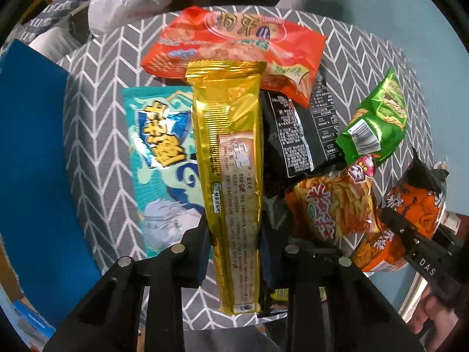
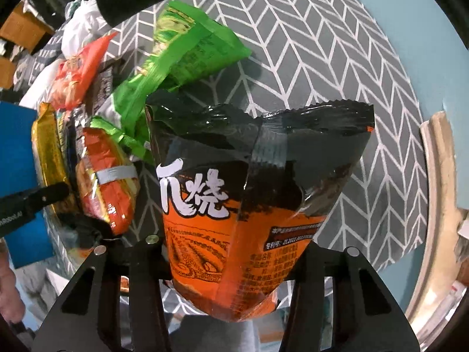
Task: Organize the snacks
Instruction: 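Grasp gold wafer bar with left tool while right tool grasps black-orange bag, then carry both bags over the box and open both tools to release them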
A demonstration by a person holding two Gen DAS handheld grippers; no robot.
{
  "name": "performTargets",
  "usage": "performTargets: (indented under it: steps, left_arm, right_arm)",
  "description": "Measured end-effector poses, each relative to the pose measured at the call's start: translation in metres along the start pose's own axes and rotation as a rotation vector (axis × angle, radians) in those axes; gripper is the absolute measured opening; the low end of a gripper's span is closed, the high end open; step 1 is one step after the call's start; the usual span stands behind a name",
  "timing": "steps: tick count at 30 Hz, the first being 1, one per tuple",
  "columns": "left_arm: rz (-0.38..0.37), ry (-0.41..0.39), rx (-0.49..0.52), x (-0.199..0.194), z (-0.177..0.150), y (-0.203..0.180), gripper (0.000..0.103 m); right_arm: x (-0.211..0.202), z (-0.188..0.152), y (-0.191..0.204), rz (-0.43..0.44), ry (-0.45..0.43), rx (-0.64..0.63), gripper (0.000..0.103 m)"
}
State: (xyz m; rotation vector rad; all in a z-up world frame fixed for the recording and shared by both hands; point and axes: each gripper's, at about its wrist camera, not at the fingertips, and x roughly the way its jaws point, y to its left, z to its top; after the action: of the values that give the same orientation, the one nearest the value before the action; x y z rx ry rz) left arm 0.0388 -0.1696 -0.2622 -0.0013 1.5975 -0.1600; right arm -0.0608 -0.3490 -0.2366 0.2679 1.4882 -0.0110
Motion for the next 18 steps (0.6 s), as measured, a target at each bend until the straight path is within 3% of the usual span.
performTargets:
  steps: [18]
  left_arm:
    - [0.013, -0.1, 0.03, -0.064, -0.014, 0.047, 0.029]
  right_arm:
    - [-0.054, 0.006, 0.027, 0.003, -0.064, -0.138, 0.046]
